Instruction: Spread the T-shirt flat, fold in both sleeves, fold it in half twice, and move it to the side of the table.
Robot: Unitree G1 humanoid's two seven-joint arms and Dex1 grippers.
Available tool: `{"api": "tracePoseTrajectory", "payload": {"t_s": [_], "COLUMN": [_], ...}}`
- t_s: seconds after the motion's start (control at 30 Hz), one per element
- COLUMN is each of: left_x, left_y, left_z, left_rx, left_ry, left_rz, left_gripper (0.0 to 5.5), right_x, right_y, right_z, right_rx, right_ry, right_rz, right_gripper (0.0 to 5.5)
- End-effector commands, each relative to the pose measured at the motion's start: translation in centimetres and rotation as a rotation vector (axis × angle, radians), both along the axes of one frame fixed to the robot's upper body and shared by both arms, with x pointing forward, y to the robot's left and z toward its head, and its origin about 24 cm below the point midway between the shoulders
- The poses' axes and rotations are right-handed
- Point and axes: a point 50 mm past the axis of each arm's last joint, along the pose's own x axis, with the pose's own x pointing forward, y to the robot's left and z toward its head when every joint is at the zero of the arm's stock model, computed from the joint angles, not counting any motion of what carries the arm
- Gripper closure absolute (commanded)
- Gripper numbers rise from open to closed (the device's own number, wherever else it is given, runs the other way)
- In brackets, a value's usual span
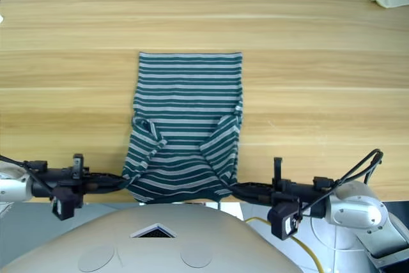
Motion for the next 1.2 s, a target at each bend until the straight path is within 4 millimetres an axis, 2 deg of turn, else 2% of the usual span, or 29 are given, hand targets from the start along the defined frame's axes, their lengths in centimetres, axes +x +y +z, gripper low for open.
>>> {"api": "tracePoseTrajectory", "payload": {"t_s": [0.03, 0.2, 0.33, 0.47, 0.77, 1.0, 1.2], "left_x": [0.1, -1.1, 0.8, 2.0, 5.4, 10.4, 14.6], "left_y": [0.5, 0.4, 1.1, 1.4, 0.5, -0.1, -0.4], "left_z": [1.9, 2.4, 1.2, -0.6, 0.1, -0.9, -1.1], "left_rx": [-0.054, -0.06, -0.013, 0.025, -0.101, -0.18, -0.258], "left_ry": [0.0, 0.006, -0.011, -0.01, -0.065, -0.125, -0.162], "left_rz": [0.003, -0.026, 0.087, 0.158, 0.235, 0.4, 0.553], "left_gripper": [5.45, 5.45, 5.45, 5.45, 5.45, 5.45, 5.45], "right_x": [-0.5, -1.6, -1.0, 1.4, 8.7, 13.0, 16.5], "right_y": [-0.3, -0.7, -0.7, -0.4, 1.3, 2.0, 2.1], "right_z": [0.8, 1.0, 0.6, 0.2, 1.0, 0.5, 0.4], "right_rx": [0.008, 0.005, -0.004, -0.002, 0.074, 0.023, -0.024], "right_ry": [-0.017, -0.001, -0.021, -0.065, -0.212, -0.291, -0.36], "right_rz": [0.022, 0.038, -0.006, -0.075, -0.29, -0.42, -0.538], "right_gripper": [5.5, 5.5, 5.5, 5.5, 5.5, 5.5, 5.5]}}
